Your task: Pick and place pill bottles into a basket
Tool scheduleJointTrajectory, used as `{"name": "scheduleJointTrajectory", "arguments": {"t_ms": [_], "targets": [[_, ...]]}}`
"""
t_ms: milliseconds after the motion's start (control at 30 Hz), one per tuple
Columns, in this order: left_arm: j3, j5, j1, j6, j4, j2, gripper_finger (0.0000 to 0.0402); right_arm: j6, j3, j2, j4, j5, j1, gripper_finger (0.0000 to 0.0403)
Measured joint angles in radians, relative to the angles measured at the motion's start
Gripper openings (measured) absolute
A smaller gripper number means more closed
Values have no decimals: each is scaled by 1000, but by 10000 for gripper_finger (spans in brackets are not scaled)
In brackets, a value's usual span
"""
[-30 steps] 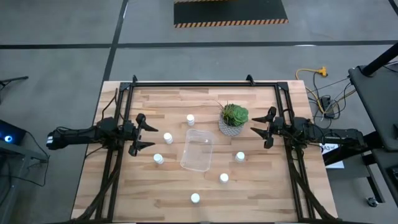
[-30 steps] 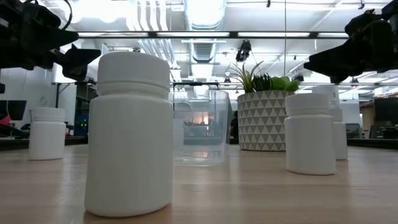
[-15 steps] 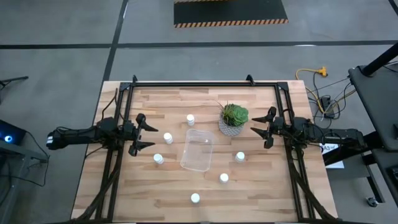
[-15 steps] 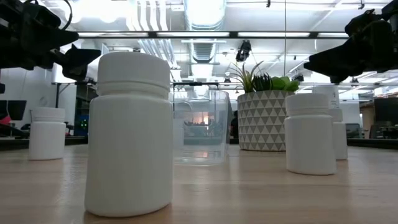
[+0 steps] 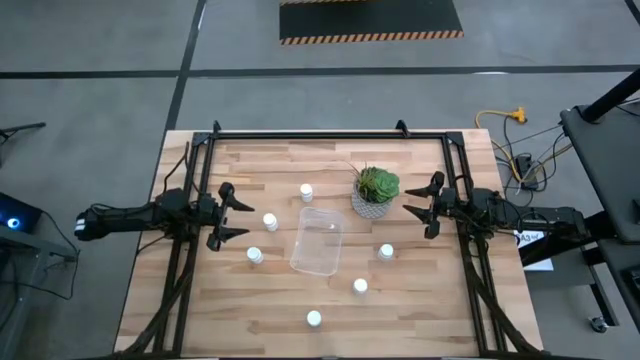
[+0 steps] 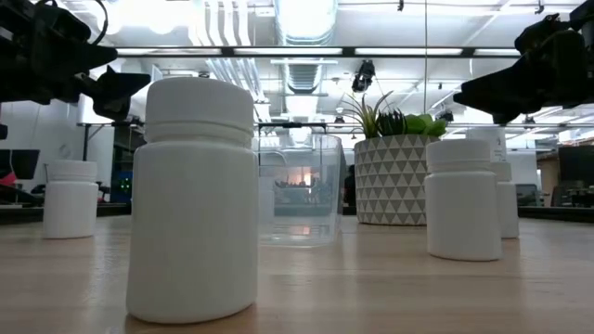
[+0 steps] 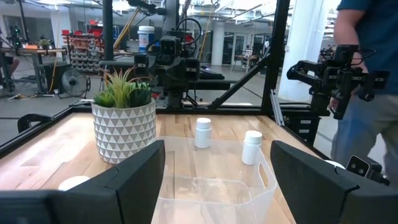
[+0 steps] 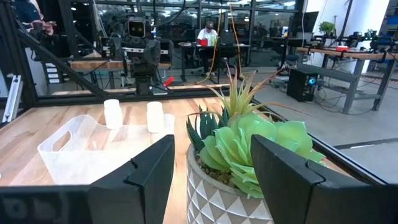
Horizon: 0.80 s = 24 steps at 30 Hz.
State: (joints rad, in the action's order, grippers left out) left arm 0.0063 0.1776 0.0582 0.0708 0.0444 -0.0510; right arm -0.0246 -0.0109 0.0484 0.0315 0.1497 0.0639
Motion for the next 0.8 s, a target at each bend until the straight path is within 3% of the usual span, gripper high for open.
{"name": "scheduleJointTrajectory", "arguments": {"t_ms": [400,800], "targets": [[0,0,0,0,0,0,274,-4,0,0,0,0,0,201],[0,0,0,0,0,-1,274,-158,0,0,4,0,0,201]]}}
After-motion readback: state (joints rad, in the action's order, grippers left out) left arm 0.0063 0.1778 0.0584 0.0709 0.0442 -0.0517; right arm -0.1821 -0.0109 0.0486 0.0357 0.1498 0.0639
